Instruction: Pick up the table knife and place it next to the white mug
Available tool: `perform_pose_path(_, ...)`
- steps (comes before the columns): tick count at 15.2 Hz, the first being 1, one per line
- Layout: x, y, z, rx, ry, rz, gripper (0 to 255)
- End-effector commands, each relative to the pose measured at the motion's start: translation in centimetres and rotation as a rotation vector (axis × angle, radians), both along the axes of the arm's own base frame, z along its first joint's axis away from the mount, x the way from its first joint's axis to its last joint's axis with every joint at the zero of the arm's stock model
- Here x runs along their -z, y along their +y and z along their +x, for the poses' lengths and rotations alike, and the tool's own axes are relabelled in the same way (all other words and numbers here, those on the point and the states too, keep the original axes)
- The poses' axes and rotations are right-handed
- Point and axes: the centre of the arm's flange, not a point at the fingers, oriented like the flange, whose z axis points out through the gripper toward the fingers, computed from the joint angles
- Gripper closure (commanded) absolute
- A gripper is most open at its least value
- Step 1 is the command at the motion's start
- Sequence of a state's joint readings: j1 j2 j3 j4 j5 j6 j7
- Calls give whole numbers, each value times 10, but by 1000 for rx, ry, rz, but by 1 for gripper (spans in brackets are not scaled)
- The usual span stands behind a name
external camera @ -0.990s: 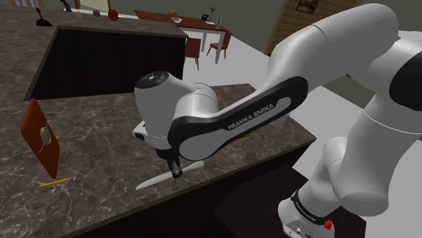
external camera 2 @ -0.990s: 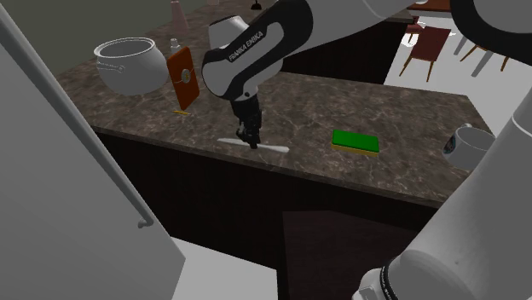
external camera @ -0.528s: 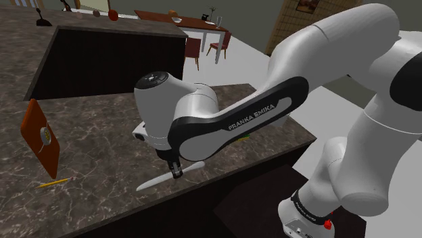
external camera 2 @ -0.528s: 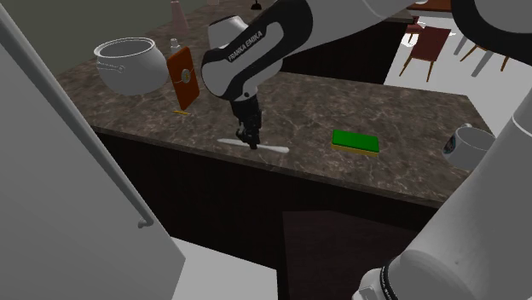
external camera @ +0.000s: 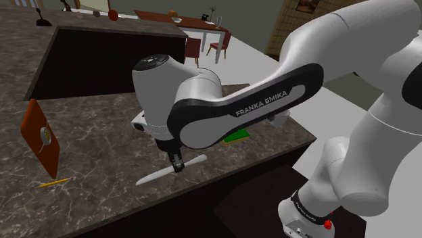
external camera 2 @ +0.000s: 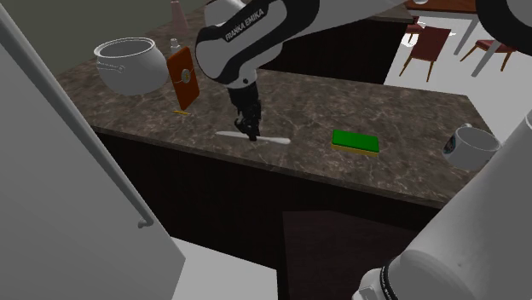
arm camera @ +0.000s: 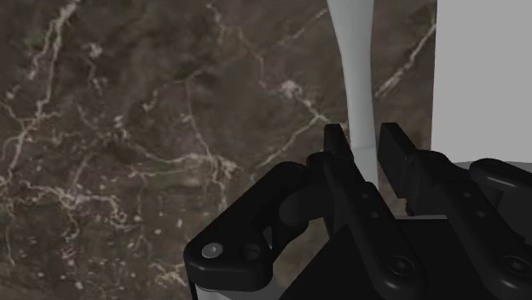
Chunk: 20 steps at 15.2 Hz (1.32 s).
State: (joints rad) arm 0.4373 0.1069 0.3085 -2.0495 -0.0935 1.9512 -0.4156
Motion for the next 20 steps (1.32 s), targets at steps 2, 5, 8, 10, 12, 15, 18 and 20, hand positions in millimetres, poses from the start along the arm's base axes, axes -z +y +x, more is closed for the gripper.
perform_pose_path(2, -16, 0, 0, 0, 0, 0, 255)
perform_pose_path(5, -31, 0, 0, 0, 0, 0, 255)
perform_pose_path(8, -47, 0, 0, 0, 0, 0, 255)
perform_pose_path(10, -58, 0, 0, 0, 0, 0, 255)
perform_pose_path(12, -68, 0, 0, 0, 0, 0, 255)
perform_pose_path(15, -84, 0, 0, 0, 0, 0, 255)
perform_pose_path(18, -100, 0, 0, 0, 0, 0, 255)
perform_pose_path(20, -110, 0, 0, 0, 0, 0, 255)
